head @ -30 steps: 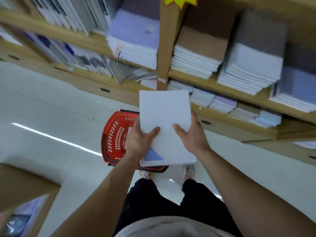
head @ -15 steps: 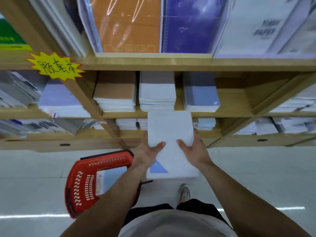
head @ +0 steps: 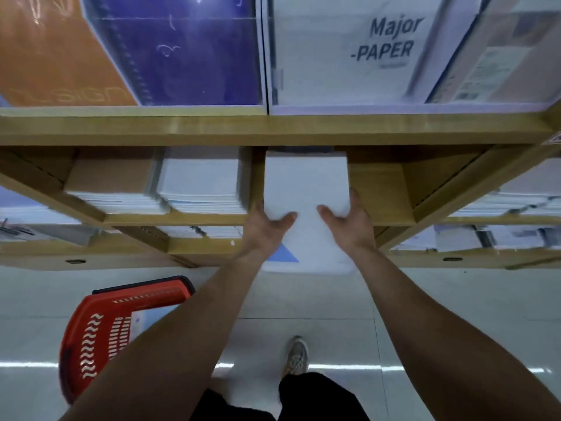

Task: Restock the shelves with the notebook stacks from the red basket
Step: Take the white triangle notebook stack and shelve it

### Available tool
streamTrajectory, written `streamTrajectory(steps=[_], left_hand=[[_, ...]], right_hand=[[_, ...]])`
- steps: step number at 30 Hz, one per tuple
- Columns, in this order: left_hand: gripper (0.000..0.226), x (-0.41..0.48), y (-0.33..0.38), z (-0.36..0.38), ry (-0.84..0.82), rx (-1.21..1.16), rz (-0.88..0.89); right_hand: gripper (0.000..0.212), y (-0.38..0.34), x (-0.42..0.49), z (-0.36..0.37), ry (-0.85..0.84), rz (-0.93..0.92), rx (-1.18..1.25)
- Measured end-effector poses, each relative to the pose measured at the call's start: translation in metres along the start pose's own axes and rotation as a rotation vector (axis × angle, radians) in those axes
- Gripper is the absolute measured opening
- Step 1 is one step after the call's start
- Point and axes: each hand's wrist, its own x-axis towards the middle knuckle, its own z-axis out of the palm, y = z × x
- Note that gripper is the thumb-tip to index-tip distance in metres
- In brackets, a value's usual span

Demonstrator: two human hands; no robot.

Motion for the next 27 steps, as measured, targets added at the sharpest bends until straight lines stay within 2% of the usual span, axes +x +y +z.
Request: streamTrajectory(steps=[4,8,13,17,22,27], left_hand=[[0.068,0.047,0.001,0.012,-0.002,0.041,-0.011],[0.069,0.059,-0.004,0.020,0.034,0.122,0.013],[0.069,0.056,-0.002,0.023,0.046,0.227,0.022],[0.074,0.057,-0.001,0.023,0.073,0.156,-0.077],[0.059,0.030,-0.020,0.032,0.125,0.054,-0.132],[0.050,0.026,-0.012,0.033,0.148,0.110,-0.081]], right_hand=[[0.059,0.000,0.046,0.009,0.020,0.014,0.010],[0.056,0.009,0.062,0.017,0.005,0.025,0.014],[0.063,0.016,0.058,0.016,-0.002,-0.004,-0.024],[0.077,0.033,0.039,0.015,-0.045,0.103,-0.002],[0.068,0.051,0.017,0.025,-0.026,0.105,0.105],[0.071,0.041,0.020,0.025,0.024,0.003,0.039]])
